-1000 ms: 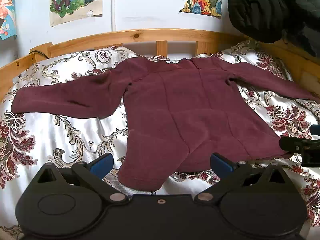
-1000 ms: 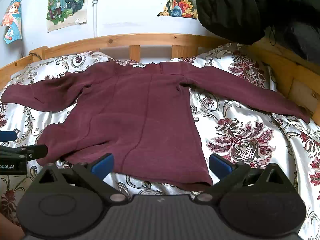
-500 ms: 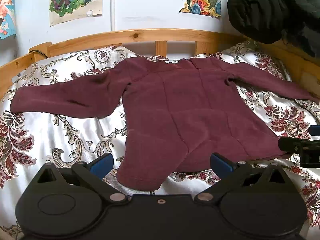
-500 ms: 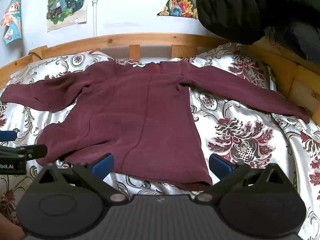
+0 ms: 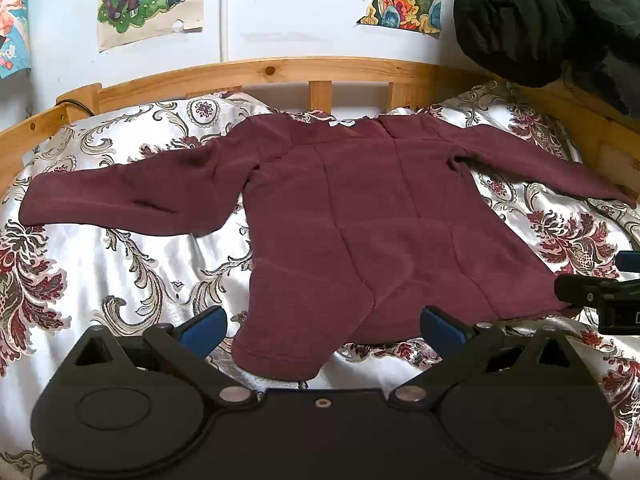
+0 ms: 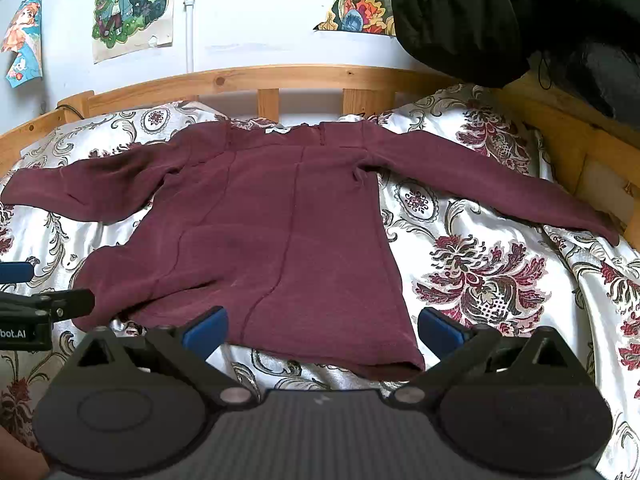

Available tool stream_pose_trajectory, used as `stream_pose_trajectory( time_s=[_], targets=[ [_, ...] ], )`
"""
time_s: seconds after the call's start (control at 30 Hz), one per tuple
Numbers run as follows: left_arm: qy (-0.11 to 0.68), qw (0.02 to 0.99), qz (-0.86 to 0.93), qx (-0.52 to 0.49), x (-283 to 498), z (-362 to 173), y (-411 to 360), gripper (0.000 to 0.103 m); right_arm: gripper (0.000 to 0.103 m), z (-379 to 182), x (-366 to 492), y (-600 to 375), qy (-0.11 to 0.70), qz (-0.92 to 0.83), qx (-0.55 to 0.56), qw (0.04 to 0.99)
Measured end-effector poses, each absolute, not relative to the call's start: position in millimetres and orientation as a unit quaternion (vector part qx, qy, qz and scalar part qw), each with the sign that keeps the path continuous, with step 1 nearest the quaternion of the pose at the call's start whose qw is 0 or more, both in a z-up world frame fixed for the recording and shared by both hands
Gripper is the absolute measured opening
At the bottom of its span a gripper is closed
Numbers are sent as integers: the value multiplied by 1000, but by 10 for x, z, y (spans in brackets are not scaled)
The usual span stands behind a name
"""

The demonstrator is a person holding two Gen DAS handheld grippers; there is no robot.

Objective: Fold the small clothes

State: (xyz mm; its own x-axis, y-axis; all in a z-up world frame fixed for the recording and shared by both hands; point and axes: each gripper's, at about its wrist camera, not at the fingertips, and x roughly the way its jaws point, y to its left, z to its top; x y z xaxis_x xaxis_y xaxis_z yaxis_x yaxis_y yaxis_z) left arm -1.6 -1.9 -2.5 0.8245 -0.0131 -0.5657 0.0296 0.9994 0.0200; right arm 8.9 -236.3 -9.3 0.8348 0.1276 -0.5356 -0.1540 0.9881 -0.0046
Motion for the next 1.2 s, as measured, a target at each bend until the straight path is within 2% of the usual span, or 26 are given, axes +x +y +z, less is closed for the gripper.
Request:
stream_pose_trajectory(
  time_s=[0.93,1.2],
  targets=[
    [330,944,-20,-10,58,-81,46,102,103,-168,179,-2433,313,71,-6,947],
    [388,920,-49,12,249,-176,6,102,103,-101,659,-2550,388,85,14,918]
  ],
)
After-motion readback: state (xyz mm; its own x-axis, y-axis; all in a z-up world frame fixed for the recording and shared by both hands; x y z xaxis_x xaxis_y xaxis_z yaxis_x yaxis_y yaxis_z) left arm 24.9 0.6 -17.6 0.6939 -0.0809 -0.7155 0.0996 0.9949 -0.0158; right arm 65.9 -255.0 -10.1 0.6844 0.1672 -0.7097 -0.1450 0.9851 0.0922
